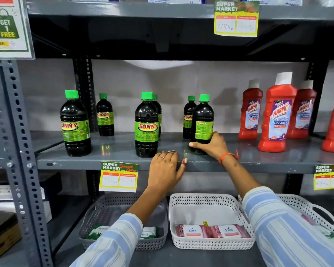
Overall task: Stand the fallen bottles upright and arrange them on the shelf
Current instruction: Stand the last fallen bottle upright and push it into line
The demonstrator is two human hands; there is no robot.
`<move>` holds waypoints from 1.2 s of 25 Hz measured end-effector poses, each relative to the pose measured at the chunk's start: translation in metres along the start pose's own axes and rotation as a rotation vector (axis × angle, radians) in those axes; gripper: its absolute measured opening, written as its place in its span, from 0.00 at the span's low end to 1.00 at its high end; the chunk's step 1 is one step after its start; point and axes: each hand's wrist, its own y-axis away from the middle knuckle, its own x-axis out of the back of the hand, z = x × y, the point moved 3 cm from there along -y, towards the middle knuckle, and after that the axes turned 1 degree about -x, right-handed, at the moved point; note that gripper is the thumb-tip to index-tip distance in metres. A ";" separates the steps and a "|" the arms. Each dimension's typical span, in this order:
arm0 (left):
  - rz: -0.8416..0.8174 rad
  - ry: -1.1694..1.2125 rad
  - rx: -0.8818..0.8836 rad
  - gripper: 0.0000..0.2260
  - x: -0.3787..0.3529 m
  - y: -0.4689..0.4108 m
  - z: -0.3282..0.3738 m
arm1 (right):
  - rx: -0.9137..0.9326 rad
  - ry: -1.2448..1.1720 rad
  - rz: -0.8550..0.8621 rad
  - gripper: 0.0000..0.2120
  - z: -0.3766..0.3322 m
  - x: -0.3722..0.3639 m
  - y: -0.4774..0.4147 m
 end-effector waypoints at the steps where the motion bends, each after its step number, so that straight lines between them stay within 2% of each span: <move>1: -0.004 0.002 0.004 0.22 0.000 0.000 0.000 | 0.001 -0.011 -0.002 0.45 -0.008 0.003 0.006; 3: -0.008 0.002 0.010 0.22 0.000 -0.001 0.000 | -0.028 -0.079 -0.022 0.26 -0.030 0.009 0.026; 4: -0.008 0.001 0.011 0.22 0.000 0.000 0.000 | -0.039 -0.120 -0.041 0.20 -0.031 0.010 0.028; 5: -0.009 0.002 0.011 0.22 0.000 0.000 0.000 | -0.039 -0.129 -0.027 0.20 -0.031 0.012 0.030; 8: -0.001 -0.001 0.012 0.22 -0.001 0.001 0.000 | -0.018 -0.034 0.051 0.40 -0.024 0.007 0.025; 9: 0.005 -0.004 0.012 0.22 -0.001 0.001 0.001 | 0.009 -0.005 0.036 0.41 -0.022 0.005 0.020; 10: 0.007 -0.003 0.011 0.22 -0.001 0.001 0.001 | 0.026 0.001 -0.005 0.35 -0.022 0.004 0.016; 12: 0.008 -0.001 0.010 0.22 -0.001 0.000 0.000 | 0.033 -0.073 -0.100 0.12 -0.032 0.007 0.025; 13: 0.011 -0.003 0.012 0.22 -0.001 0.000 0.000 | 0.019 -0.101 -0.154 0.09 -0.034 0.010 0.029; 16: 0.017 -0.005 0.010 0.22 -0.002 0.000 0.001 | 0.025 -0.144 -0.134 0.19 -0.027 0.011 0.023; 19: 0.028 -0.011 0.011 0.22 -0.002 -0.001 0.001 | 0.071 -0.083 -0.102 0.37 -0.014 0.001 0.007; 20: 0.027 -0.010 0.011 0.22 -0.002 -0.001 0.001 | 0.074 -0.082 -0.100 0.37 -0.016 0.001 0.005; 23: 0.016 -0.009 0.013 0.22 -0.002 0.000 0.001 | 0.043 -0.182 -0.176 0.17 -0.028 0.006 0.020; 24: 0.014 -0.009 0.015 0.22 -0.002 0.000 0.001 | 0.026 -0.214 -0.176 0.15 -0.025 0.007 0.020; 27: 0.025 -0.004 0.013 0.22 -0.002 0.000 0.000 | 0.041 -0.308 -0.160 0.21 -0.024 0.009 0.022; 30: 0.037 -0.003 0.006 0.22 -0.003 0.000 0.000 | 0.043 -0.301 -0.145 0.28 -0.022 0.006 0.021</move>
